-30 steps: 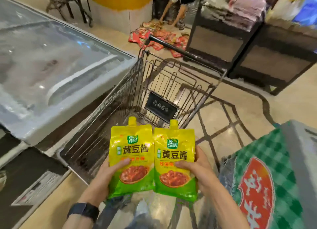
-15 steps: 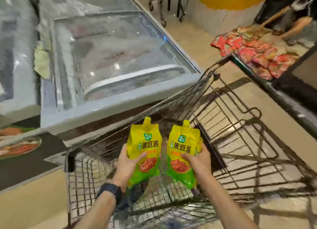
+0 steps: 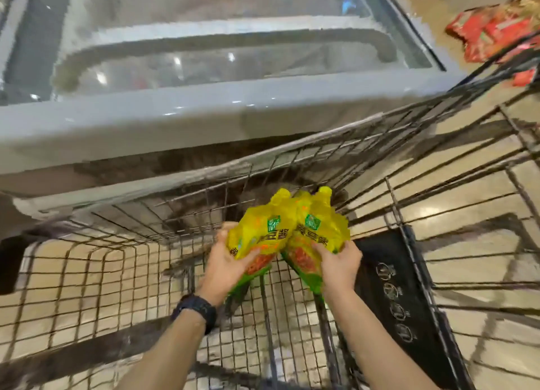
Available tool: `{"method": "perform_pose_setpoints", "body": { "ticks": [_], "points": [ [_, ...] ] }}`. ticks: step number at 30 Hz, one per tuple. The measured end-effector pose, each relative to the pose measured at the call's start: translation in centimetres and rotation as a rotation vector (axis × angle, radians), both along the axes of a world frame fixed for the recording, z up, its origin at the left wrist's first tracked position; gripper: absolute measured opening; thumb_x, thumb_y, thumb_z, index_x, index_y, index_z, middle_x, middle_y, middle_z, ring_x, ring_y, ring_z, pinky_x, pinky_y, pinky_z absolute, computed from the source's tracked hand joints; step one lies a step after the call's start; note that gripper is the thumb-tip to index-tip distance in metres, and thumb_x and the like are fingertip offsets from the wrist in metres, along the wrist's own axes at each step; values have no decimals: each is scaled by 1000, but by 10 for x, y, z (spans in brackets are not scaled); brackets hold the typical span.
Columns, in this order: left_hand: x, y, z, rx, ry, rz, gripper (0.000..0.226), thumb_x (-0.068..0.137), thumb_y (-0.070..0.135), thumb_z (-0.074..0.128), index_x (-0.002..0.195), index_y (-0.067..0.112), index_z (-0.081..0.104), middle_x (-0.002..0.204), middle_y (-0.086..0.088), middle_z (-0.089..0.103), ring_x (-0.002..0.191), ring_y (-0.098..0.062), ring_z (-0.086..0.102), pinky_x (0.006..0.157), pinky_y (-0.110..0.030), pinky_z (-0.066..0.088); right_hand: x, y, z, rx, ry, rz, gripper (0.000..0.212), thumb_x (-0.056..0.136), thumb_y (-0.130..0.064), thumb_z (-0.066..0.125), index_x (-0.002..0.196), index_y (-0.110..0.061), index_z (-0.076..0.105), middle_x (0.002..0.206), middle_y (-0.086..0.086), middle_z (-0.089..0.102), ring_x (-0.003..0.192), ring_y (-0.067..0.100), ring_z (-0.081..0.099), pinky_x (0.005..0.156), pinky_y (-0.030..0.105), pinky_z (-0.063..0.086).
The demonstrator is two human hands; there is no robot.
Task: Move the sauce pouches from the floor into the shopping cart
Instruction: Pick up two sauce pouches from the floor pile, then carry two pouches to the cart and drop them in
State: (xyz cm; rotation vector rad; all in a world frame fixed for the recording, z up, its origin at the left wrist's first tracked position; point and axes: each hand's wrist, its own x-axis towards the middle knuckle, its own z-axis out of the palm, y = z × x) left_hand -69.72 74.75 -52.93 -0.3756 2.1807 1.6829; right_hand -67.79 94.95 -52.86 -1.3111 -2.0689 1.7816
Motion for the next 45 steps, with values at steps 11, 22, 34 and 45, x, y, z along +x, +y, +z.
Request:
{"method": "perform_pose_setpoints", "body": {
  "ticks": [11,22,34,45],
  "points": [
    [-10,5,-13,-111,77,286,40,73,30,87,98,38,57,109,-10,72,99,-24,70,90,-52,58,9,4,-18,100,-79,113,24,75,-8,76,86,-25,64,85,-1,69,90,25,67,86,42,53],
    [32,-19,70,-496,160,19,67,74,46,83,128,25,51,126,2,59,117,-16,57,101,-43,52,38,8,83,410,-94,392,54,77,-20,79,125,-20,55,124,1,58,115,21,57,98,40,47],
    [109,-156,239,-989,144,-154,77,83,58,66,146,24,36,138,-10,50,125,-29,51,99,-41,50,48,-101,241,817,-234,1080,80,77,-42,71,145,-22,33,139,7,41,129,29,43,98,44,46],
    [338,-388,377,-1269,-87,203,79,86,67,55,151,31,27,143,-9,46,122,-31,54,94,-43,53,147,-398,396,1234,316,1724,84,81,-46,69,151,-33,25,157,6,27,142,29,30,111,48,35]
  ]
}}
